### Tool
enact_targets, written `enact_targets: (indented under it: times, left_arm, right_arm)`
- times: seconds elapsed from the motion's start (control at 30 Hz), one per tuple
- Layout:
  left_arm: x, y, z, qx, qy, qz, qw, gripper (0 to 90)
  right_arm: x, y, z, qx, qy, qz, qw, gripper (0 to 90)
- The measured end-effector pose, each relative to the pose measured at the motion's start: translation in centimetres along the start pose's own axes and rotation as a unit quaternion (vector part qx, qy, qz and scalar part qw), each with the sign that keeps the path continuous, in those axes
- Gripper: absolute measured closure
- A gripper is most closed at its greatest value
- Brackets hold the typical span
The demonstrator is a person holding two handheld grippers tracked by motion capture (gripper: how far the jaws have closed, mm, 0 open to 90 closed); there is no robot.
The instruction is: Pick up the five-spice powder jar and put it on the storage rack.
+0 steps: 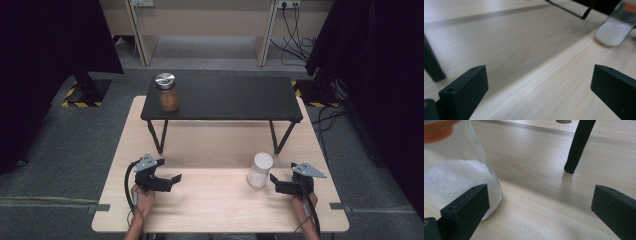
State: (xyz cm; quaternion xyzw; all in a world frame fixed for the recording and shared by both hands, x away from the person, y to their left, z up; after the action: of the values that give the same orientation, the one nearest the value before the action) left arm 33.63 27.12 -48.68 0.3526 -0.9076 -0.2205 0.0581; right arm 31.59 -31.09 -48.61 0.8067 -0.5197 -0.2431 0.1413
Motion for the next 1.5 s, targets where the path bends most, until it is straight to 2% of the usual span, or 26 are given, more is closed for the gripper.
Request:
enact_targets:
  times: [0.1,0.13,0.17,0.2,0.27,0.4,0.53,0.6,0.67,0.93,1.17,1.5]
  left_arm:
    - [-0.5,-0.1,1.3,0.014,0.008,0.003,0.9999,0.9]
    - [-0.7,-0.2,1.5,0.009,0.009,0.006,0.9999,0.5]
    - [-0.8,-0.2,1.4,0.0,0.016,0.0,0.9999,0.3]
    - [-0.7,-0.1,1.5,0.005,0.012,-0.008,0.9999,1.5]
    - [-1.0,0.1,1.8,0.014,0.011,0.003,0.9998,0.7]
    - [-1.1,-0.1,1.5,-0.002,0.02,-0.004,0.9998,1.4]
    - [-0.3,-0.8,0.7,-0.031,-0.011,-0.005,0.9994,1.1]
    - [0.1,-1.2,0.2,-0.051,-0.034,-0.007,0.9981,1.1]
    - [0.4,-1.5,-0.1,-0.066,-0.045,-0.006,0.9968,1.3]
    - [-0.1,-1.2,0.3,-0.051,-0.018,-0.005,0.9985,1.5]
    - [0.0,-1.3,0.2,-0.055,-0.021,-0.006,0.9983,1.5]
    - [-0.3,-1.2,0.3,-0.051,-0.012,-0.002,0.9986,1.4]
  right_arm:
    - [0.1,0.0,0.0,0.0,-0.001,-0.001,1.0,1.8]
    - [0.1,0.0,0.0,0.0,-0.002,-0.002,1.0,1.8]
    - [0.1,0.0,0.0,0.0,-0.002,-0.002,1.0,1.8]
    - [0.1,0.0,0.0,0.001,-0.002,-0.002,1.0,1.8]
    - [0.1,0.0,0.0,0.0,-0.001,-0.002,1.0,1.8]
    - [0.1,0.0,0.0,-0.002,0.001,-0.003,1.0,1.8]
    - [0.0,0.0,0.0,-0.002,0.001,-0.003,1.0,1.7]
    - [0.0,0.0,0.0,-0.003,0.003,-0.003,1.0,1.7]
    - [0.0,0.0,0.0,-0.003,0.003,-0.003,1.0,1.7]
    - [-0.1,-0.1,-0.1,-0.005,0.005,-0.002,1.0,1.7]
    - [0.0,-0.1,-0.1,-0.005,0.006,-0.003,1.0,1.7]
    - [-0.1,0.0,0.0,-0.002,0.008,-0.001,1.0,1.7]
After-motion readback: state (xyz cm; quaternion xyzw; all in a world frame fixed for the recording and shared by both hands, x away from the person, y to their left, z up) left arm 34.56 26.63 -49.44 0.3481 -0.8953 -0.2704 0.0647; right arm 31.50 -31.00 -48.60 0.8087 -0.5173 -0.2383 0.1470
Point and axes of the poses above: each handheld gripper's, and its own axes: y roughly backward along the jaws, z roughly out of its underside, x roughly to its right, the point moved 7 cm from there along -y, roughly forward along the jaws, and after that the axes turned 15 degrees about -y, right-handed, at the moved point
